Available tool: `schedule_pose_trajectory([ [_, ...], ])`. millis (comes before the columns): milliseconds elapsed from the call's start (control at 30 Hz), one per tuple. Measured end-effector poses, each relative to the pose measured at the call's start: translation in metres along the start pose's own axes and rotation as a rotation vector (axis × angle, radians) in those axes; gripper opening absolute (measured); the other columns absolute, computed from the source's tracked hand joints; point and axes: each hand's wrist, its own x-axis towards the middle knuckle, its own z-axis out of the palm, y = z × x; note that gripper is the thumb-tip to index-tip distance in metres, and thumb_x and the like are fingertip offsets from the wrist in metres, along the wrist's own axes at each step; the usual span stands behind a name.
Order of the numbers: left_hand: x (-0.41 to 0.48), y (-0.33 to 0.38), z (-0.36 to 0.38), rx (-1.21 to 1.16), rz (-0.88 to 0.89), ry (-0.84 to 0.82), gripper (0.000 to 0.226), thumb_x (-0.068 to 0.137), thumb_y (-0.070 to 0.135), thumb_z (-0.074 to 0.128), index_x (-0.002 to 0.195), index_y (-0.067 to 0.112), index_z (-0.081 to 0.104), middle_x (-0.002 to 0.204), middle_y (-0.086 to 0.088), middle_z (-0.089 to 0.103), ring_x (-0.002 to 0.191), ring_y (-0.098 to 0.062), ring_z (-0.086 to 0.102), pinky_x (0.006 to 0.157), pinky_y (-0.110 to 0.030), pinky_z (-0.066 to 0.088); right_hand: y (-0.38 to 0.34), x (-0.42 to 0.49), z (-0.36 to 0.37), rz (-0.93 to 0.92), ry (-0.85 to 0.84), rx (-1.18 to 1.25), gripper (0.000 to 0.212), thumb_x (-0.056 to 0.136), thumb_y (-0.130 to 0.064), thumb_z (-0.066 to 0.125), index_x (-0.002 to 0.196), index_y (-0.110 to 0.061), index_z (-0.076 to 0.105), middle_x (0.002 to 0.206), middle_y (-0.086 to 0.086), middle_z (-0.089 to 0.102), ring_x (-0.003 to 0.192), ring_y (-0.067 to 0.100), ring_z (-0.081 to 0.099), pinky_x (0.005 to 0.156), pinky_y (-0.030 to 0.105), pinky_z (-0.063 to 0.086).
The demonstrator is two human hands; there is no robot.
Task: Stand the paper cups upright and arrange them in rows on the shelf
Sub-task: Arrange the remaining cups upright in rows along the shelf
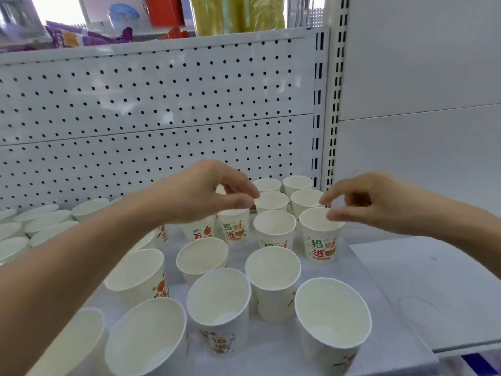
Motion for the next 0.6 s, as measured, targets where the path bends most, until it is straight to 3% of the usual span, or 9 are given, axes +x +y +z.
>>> schedule_pose_trajectory([
  [100, -0.03, -0.014, -0.022, 0.053, -0.096, -0.075, 0.009, 0.079, 0.039, 0.072, 0.086, 0.044, 0.075, 0.09, 0.027, 0.069, 0.086, 0.011, 0.058, 0.071, -0.011, 0.04, -0.016, 0.01, 0.003, -0.153, 0.007, 0.08, 0.014, 0.077, -0.046, 0.069, 0.091, -0.047, 0.07, 0.077, -0.013, 0.062, 0.073, 0.003, 0.055, 0.065, 0.025, 0.044],
  [167, -0.048, -0.024, -0.025, 0.133, -0.179, -0.209, 0.014, 0.073, 0.042, 0.078, 0.084, 0.05, 0.073, 0.09, 0.036, 0.063, 0.091, 0.014, 0.054, 0.079, -0.014, 0.04, -0.03, 0.017, 0.011, -0.245, -0.084, 0.026, 0.017, 0.077, -0.044, 0.07, 0.094, -0.049, 0.069, 0.092, -0.021, 0.06, 0.093, -0.001, 0.052, 0.077, 0.023, 0.043],
  [233, -0.058, -0.033, -0.019, 0.224, -0.224, -0.298, 0.02, 0.07, 0.043, 0.081, 0.086, 0.052, 0.072, 0.089, 0.037, 0.06, 0.093, 0.02, 0.047, 0.076, -0.009, 0.037, -0.042, 0.024, 0.021, -0.291, -0.151, -0.074, 0.02, 0.079, -0.044, 0.072, 0.098, -0.048, 0.068, 0.101, -0.026, 0.056, 0.102, -0.002, 0.044, 0.087, 0.024, 0.04],
  [367, -0.054, -0.041, -0.003, 0.276, -0.213, -0.292, 0.013, 0.076, 0.036, 0.078, 0.089, 0.039, 0.075, 0.088, 0.026, 0.064, 0.091, 0.006, 0.051, 0.078, -0.014, 0.042, -0.048, 0.037, 0.038, -0.322, -0.133, -0.242, 0.015, 0.08, -0.05, 0.069, 0.094, -0.049, 0.066, 0.093, -0.022, 0.054, 0.095, 0.002, 0.044, 0.087, 0.029, 0.042],
  [467, -0.044, -0.042, 0.004, 0.251, -0.169, -0.236, 0.012, 0.08, 0.029, 0.076, 0.09, 0.035, 0.076, 0.085, 0.022, 0.066, 0.088, 0.004, 0.051, 0.068, -0.006, 0.038, -0.045, 0.04, 0.044, -0.336, -0.117, -0.246, 0.005, 0.083, -0.047, 0.067, 0.088, -0.046, 0.067, 0.087, -0.019, 0.057, 0.088, 0.002, 0.046, 0.082, 0.033, 0.045],
  [600, -0.035, -0.041, 0.011, 0.285, -0.094, -0.182, 0.019, 0.084, 0.021, 0.071, 0.098, 0.034, 0.074, 0.098, 0.018, 0.066, 0.096, 0.0, 0.053, 0.075, -0.01, 0.041, -0.043, 0.037, 0.044, -0.342, -0.118, -0.24, 0.002, 0.084, -0.044, 0.066, 0.085, -0.044, 0.068, 0.086, -0.017, 0.06, 0.089, 0.003, 0.047, 0.081, 0.031, 0.044],
])
